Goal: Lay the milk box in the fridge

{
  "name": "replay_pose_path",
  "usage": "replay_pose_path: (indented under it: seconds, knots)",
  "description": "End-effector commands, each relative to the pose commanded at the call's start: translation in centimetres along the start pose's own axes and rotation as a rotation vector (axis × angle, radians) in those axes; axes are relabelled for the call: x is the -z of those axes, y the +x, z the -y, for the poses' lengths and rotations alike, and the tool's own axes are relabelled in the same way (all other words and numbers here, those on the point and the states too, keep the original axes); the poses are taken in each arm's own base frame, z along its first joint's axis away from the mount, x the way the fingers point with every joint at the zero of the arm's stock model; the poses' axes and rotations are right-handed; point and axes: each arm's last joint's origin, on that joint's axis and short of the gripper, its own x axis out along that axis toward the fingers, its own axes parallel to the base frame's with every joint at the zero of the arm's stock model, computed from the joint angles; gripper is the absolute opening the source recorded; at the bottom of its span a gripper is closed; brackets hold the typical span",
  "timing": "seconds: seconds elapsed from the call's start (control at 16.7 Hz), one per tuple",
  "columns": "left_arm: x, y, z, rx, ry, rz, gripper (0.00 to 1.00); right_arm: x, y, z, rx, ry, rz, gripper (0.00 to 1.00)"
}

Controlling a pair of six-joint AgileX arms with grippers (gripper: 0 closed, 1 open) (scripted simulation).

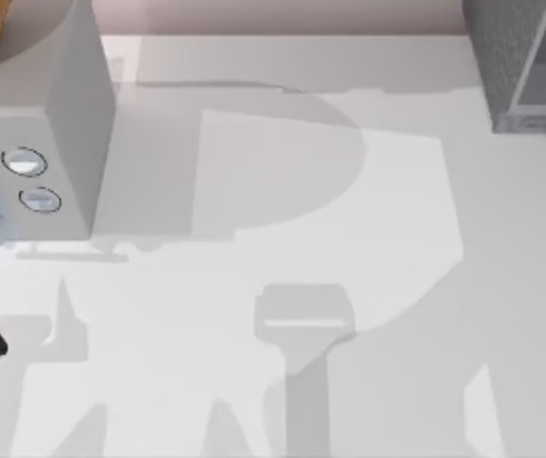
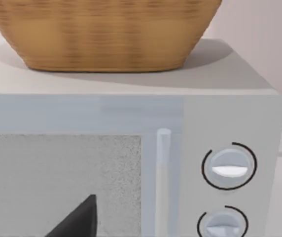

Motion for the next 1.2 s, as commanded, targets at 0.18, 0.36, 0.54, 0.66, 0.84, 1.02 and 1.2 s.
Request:
replay_pose_path:
  seconds: [0.18,0.36,0.54,0.66,0.84,1.02,1.2]
  knots:
    - [0.0,0.0,0.0,0.0,0.0,0.0,1.0,0.0,0.0,0.0,0.0,0.0,0.0,0.15]
    - [0.0,0.0,0.0,0.0,0.0,0.0,1.0,0.0,0.0,0.0,0.0,0.0,0.0,0.38]
    - [0.0,0.0,0.0,0.0,0.0,0.0,1.0,0.0,0.0,0.0,0.0,0.0,0.0,0.6]
    - [0.0,0.0,0.0,0.0,0.0,0.0,1.0,0.0,0.0,0.0,0.0,0.0,0.0,0.75]
    - [0.0,0.0,0.0,0.0,0.0,0.0,1.0,0.0,0.0,0.0,0.0,0.0,0.0,0.98]
    - [0.0,0.0,0.0,0.0,0.0,0.0,1.0,0.0,0.0,0.0,0.0,0.0,0.0,1.0]
    - [0.0,0.0,0.0,0.0,0.0,0.0,1.0,0.0,0.0,0.0,0.0,0.0,0.0,1.0]
